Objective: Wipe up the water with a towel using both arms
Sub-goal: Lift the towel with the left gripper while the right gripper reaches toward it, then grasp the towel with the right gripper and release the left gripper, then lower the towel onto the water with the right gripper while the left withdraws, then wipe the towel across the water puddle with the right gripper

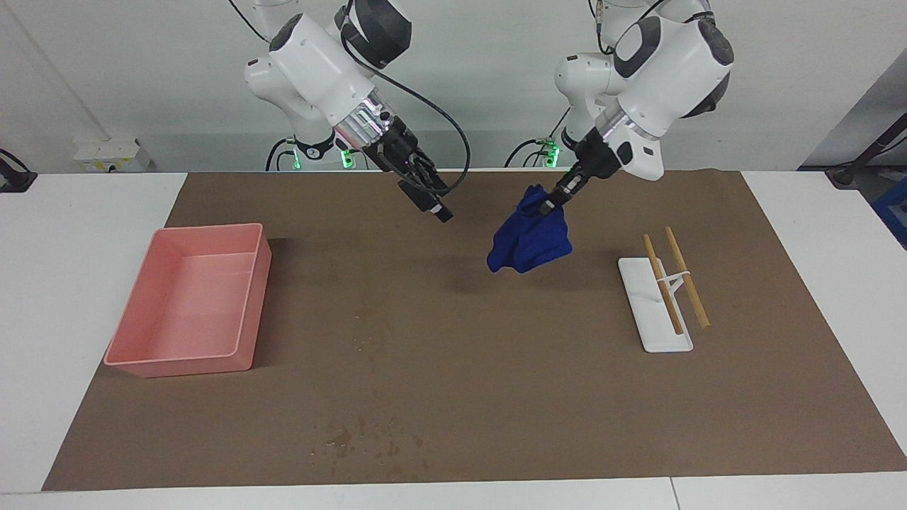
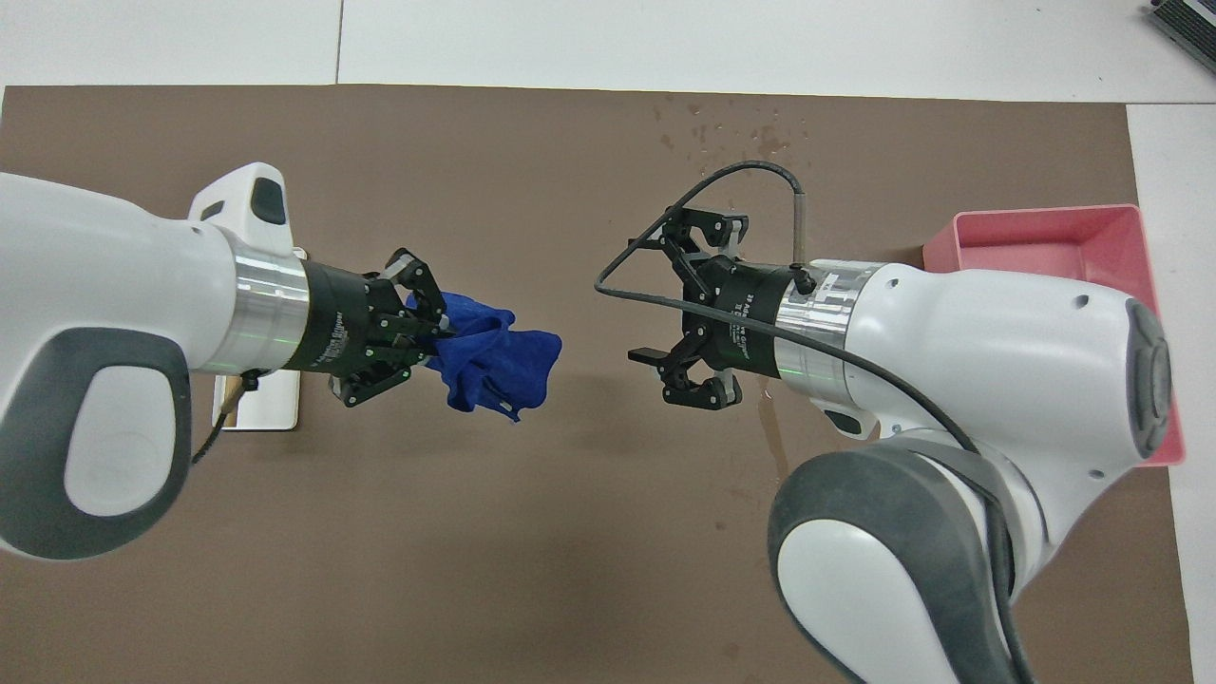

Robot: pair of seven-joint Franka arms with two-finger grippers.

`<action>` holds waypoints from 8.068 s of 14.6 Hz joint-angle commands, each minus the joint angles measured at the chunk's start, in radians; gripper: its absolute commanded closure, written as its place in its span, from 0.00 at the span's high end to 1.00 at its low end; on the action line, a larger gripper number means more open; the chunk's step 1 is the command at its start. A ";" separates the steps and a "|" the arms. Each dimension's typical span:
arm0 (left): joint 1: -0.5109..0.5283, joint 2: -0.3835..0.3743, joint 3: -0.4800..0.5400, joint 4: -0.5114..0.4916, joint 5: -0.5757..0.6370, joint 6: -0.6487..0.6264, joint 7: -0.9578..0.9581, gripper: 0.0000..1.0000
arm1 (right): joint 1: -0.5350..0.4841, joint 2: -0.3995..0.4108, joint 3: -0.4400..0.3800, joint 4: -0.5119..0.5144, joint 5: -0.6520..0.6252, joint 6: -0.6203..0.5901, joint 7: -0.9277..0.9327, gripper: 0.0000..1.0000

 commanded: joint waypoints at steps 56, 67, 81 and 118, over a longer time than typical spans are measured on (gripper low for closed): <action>0.146 0.050 0.040 0.191 0.598 -0.304 1.117 1.00 | -0.047 0.049 -0.006 -0.033 -0.506 -0.616 -0.866 0.00; 0.234 0.059 0.043 0.214 0.531 -0.395 1.116 1.00 | -0.124 -0.078 -0.002 -0.400 -0.592 -0.445 -1.201 0.00; 0.071 0.044 0.204 0.224 0.524 -0.390 1.120 1.00 | -0.129 -0.012 -0.002 -0.434 -0.554 -0.261 -1.207 0.00; 0.103 0.044 0.190 0.279 0.478 -0.453 1.116 1.00 | -0.182 0.248 -0.002 -0.253 -0.554 0.158 -1.276 0.00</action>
